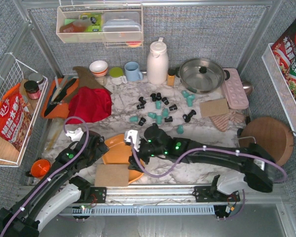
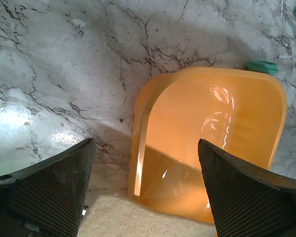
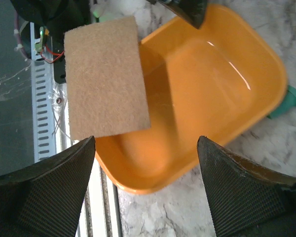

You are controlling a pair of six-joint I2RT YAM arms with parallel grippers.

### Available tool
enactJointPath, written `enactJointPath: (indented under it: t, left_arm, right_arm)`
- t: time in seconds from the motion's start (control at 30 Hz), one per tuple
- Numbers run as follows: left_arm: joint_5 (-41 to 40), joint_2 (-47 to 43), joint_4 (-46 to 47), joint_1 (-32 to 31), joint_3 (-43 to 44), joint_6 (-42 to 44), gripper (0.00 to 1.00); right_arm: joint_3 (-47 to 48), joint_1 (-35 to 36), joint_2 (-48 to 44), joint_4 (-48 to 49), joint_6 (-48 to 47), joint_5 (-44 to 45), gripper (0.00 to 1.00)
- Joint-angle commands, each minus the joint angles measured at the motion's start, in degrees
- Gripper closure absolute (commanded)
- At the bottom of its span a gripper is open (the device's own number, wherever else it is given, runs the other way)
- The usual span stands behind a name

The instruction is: Mix the coffee capsules in the storage basket

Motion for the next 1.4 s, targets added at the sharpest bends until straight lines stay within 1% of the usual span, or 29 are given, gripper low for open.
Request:
enactJointPath:
  t: [0.0,0.07,0.2,0.4,0.57,0.8,0.97,1.0,1.03,1.1,1.27,1.37]
  left_arm:
    - [-1.7,-0.6,2.3,-0.8,-1.4,-1.8,0.07]
    - [-1.9,-0.8,3.1,-1.1,-1.9,-1.8,0.07]
    - [-2.9,-1.2,3.9,-1.6,-2.4,-1.7,0.07]
    - [-3.5,-1.6,5.5,-1.9,-3.5,-1.1,0.07]
    - [-4.1,-2.0,6.0,-1.9,-3.3,0.0,0.07]
    - [-5.0,-2.6,6.4,-1.9,-3.3,0.7,0.07]
    - [-5.2,-4.2,6.5,-1.9,-3.4,0.6,0.06]
    - [-4.4,-5.8,6.1,-1.9,-2.7,1.0,0.06]
    - [-4.4,-5.8,6.1,-1.9,-2.7,1.0,0.06]
    - [-4.3,-6.0,5.0,-1.9,-1.6,1.1,0.06]
    - [-4.4,-4.0,2.0,-1.9,1.5,2.2,0.06]
    - [-3.5,-3.5,2.0,-1.9,2.2,2.6,0.06]
  right_arm:
    - [4.4,1.5,7.5,1.4,-2.0,-4.9,0.11]
    - [7.8,2.2,11.1,0.0,-2.5,-5.2,0.11]
    - [11.1,3.3,16.2,-2.6,-4.0,-4.1,0.11]
    - [13.6,3.6,19.9,-4.9,-5.8,-4.4,0.11]
    - [16.0,3.6,23.5,-7.1,-6.8,-6.2,0.11]
    - [16.0,3.6,25.3,-7.5,-8.0,-7.9,0.12]
    - [14.1,3.6,23.8,-5.7,-8.0,-8.4,0.13]
    - [12.2,3.5,22.4,-3.8,-7.6,-5.2,0.13]
    - [12.2,3.5,22.4,-3.7,-7.6,-5.2,0.13]
    - [11.4,3.3,21.8,-2.6,-7.2,-2.1,0.13]
    - [9.2,1.9,21.8,1.9,-4.3,5.8,0.13]
    - [7.7,0.5,21.6,4.4,-2.4,9.5,0.13]
